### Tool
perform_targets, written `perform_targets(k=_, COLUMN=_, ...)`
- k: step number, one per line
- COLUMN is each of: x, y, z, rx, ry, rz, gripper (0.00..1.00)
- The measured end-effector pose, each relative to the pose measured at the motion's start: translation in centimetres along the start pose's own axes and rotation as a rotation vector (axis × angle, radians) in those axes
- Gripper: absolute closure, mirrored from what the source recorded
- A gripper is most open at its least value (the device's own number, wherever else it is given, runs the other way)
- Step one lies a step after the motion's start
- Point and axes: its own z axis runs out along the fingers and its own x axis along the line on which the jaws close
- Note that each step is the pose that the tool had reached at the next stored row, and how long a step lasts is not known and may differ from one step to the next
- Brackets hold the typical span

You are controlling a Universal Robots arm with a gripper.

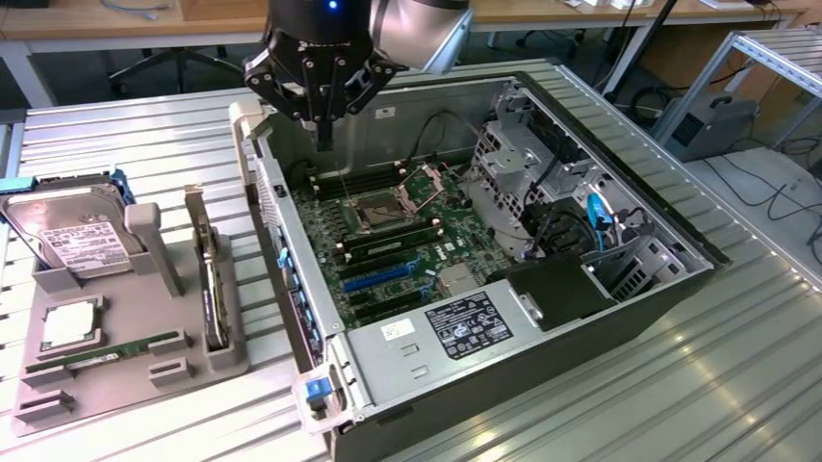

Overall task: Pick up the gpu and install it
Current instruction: 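Reach for the gpu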

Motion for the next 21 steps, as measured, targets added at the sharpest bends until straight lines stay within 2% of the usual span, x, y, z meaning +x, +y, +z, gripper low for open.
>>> perform_targets(k=21, x=1.9, y=-0.14, z=-0.05, rx=-0.0001, ry=-0.0001, rz=0.000, gripper=0.89)
